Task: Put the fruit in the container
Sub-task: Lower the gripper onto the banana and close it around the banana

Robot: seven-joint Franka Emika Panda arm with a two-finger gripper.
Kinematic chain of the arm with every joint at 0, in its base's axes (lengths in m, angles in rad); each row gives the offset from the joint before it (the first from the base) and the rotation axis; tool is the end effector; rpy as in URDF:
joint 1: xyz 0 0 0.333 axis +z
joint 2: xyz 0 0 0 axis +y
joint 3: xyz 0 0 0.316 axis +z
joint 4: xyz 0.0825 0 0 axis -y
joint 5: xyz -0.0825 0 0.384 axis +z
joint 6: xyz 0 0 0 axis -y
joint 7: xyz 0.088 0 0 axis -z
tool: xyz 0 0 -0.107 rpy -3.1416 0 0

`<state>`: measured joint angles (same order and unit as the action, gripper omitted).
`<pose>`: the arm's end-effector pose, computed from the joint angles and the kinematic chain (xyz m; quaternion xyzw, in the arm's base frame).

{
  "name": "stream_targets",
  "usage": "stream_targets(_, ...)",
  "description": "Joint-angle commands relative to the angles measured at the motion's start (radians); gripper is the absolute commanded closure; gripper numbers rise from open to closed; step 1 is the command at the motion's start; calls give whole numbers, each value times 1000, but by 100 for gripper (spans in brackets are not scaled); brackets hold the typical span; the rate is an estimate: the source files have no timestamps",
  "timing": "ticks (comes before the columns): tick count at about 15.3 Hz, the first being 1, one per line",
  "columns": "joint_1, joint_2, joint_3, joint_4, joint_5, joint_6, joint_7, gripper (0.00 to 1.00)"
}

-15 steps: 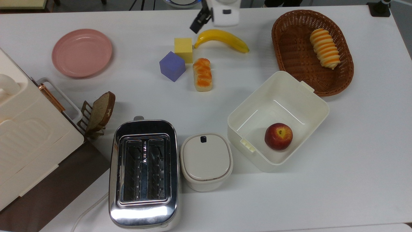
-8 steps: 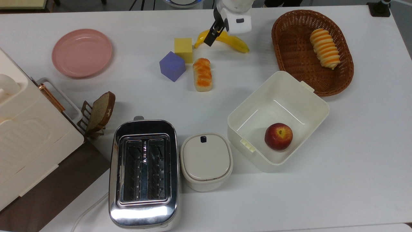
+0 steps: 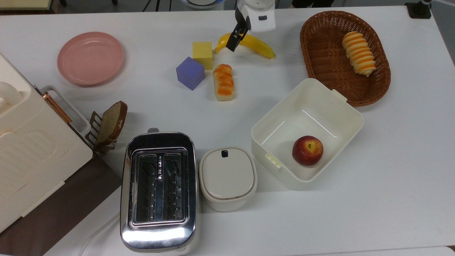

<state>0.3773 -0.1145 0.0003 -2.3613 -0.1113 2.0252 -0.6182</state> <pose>0.4296 0.1635 0.3570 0.8576 0.5001 -0.1152 0.0334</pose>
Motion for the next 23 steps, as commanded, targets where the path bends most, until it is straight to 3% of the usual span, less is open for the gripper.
stream_targets(1, 11, -59, -9, -50, 45, 38, 18, 0)
stream_targets(6, 12, -119, -20, -53, 84, 40, 8, 0)
stream_targets(11, 50, -235, -22, -151, 84, 20, -43, 0)
stream_targets(17, 75, -243, -33, -197, 84, 32, -54, 0)
stream_targets(20, 81, -185, -33, -197, 84, 73, -52, 2)
stream_targets(23, 91, -120, -33, -190, 84, 119, -41, 10)
